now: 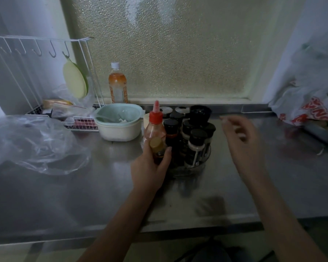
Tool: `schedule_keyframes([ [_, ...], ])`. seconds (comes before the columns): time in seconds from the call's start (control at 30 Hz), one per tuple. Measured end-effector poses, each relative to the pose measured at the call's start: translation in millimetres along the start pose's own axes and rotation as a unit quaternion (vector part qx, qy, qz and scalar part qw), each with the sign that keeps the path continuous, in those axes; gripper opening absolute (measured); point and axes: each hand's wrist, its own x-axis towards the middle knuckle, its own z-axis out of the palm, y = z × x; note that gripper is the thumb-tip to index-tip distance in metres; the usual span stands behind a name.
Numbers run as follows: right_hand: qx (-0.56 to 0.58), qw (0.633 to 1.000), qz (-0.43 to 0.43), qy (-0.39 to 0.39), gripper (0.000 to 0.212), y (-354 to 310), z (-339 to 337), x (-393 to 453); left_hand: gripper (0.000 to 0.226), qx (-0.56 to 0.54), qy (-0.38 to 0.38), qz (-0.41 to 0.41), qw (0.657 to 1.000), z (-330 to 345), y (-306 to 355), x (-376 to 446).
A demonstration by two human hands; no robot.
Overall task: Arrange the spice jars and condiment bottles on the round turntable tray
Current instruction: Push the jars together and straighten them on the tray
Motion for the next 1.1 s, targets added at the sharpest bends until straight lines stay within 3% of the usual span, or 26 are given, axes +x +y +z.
schedule_keyframes([
  [0.07, 0.004, 1.0, 0.021, -0.005, 0.009, 6.0, 0.7, -23.7, 0.056, -0.019, 0.007, 0.006, 1.0, 0.7, -0.3, -0.1],
  [0.17, -0.028, 0.994, 0.03, -0.098, 0.032, 11.4, 21.7, -44.2, 0.058, -0.02, 0.017, 0.013, 1.0, -0.1, 0.9, -1.4],
  [0.23, -0.054, 0.991, 0.036, -0.114, 0.038, 14.4, 37.9, -48.4, 0.056, -0.026, 0.029, 0.006, 0.999, -2.8, 1.4, -3.0],
  [0.33, -0.075, 0.991, 0.042, -0.101, 0.033, 13.3, 57.8, -49.3, 0.05, -0.059, 0.032, 0.017, 0.998, -6.8, 2.1, -4.7],
  [0.63, -0.171, 0.968, 0.063, -0.174, 0.039, 18.0, 78.0, -44.3, 0.049, -0.087, 0.013, 0.06, 0.994, -5.2, 5.1, -3.0],
  [0.9, -0.178, 0.955, 0.057, -0.229, 0.016, 15.7, 73.7, -39.3, 0.025, -0.089, -0.011, 0.08, 0.993, -6.2, 5.6, -5.8],
  [0.97, -0.125, 0.972, 0.058, -0.189, 0.011, 16.2, 56.4, -37.9, 0.027, -0.08, -0.003, 0.076, 0.994, -6.1, 4.7, -5.9],
  [1.0, -0.103, 0.985, 0.055, -0.125, 0.012, 16.7, 45.6, -35.7, 0.028, -0.073, -0.001, 0.082, 0.994, -5.5, 4.4, -5.8],
  [1.07, -0.092, 0.994, 0.061, -0.008, 0.023, 23.3, 28.2, -28.4, 0.028, -0.065, -0.011, 0.095, 0.993, -4.2, 5.2, -5.5],
  [1.1, -0.097, 0.992, 0.079, 0.001, 0.033, 28.7, 24.6, -24.2, 0.027, -0.063, -0.02, 0.101, 0.993, -3.8, 5.8, -5.6],
])
